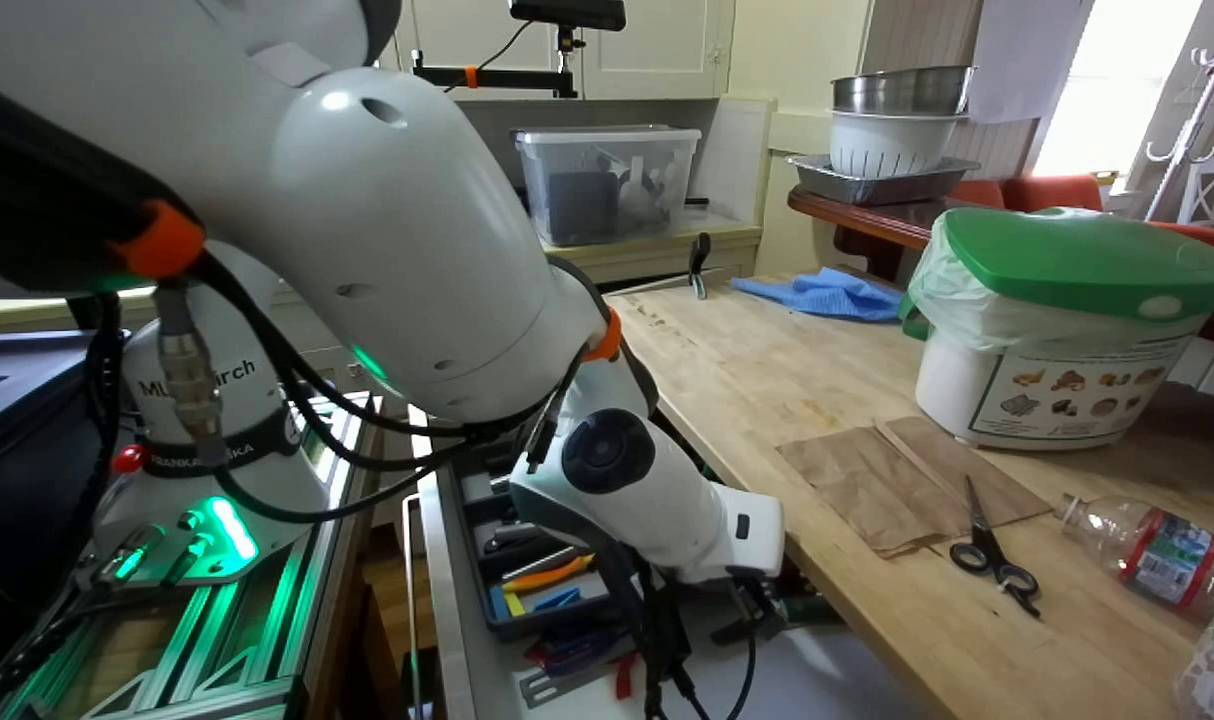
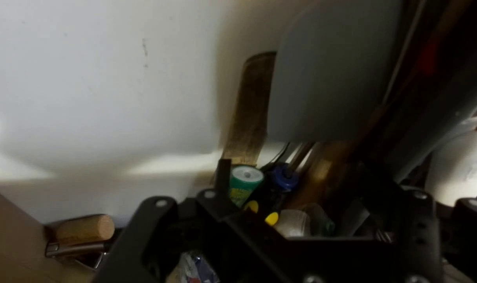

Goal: Take the screwdriver out of the drawer

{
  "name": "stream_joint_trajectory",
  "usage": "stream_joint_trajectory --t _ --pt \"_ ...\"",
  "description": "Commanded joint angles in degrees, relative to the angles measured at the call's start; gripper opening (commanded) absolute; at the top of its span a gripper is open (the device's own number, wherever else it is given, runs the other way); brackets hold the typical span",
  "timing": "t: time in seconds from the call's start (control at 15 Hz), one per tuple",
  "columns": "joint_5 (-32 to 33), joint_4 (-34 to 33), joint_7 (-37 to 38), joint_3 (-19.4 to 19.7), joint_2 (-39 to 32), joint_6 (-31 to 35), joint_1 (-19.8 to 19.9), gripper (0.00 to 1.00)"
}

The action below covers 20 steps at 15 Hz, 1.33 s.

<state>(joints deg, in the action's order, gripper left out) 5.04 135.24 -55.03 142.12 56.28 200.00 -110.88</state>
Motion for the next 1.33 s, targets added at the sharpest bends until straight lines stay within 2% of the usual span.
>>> stream_joint_trajectory --t 0.0,0.27,0.33,0.73,0.87,0.93,1.0,1.07,1.27 --pt "0.92 -2.2 2.38 2.08 0.09 -1.24 -2.56 0.78" --pt "0.35 -2.93 3.49 3.72 -0.3 -1.73 -4.67 0.71" --pt "0.27 -3.11 3.96 3.92 -0.22 -1.97 -4.91 0.67" --pt "0.73 -4.04 6.17 5.56 0.36 -3.2 -6.65 0.69" --pt "0.93 -4.41 6.79 5.9 0.35 -3.6 -6.93 0.65" --pt "1.02 -4.58 6.93 6.07 0.29 -3.97 -7.03 0.56" --pt "1.08 -4.71 7.26 6.17 0.23 -4.22 -7.13 0.41" --pt "1.15 -4.76 7.5 6.31 0.13 -4.45 -7.25 0.38" --pt "1.54 -4.69 8.79 6.31 -0.58 -5.32 -7.55 0.15"
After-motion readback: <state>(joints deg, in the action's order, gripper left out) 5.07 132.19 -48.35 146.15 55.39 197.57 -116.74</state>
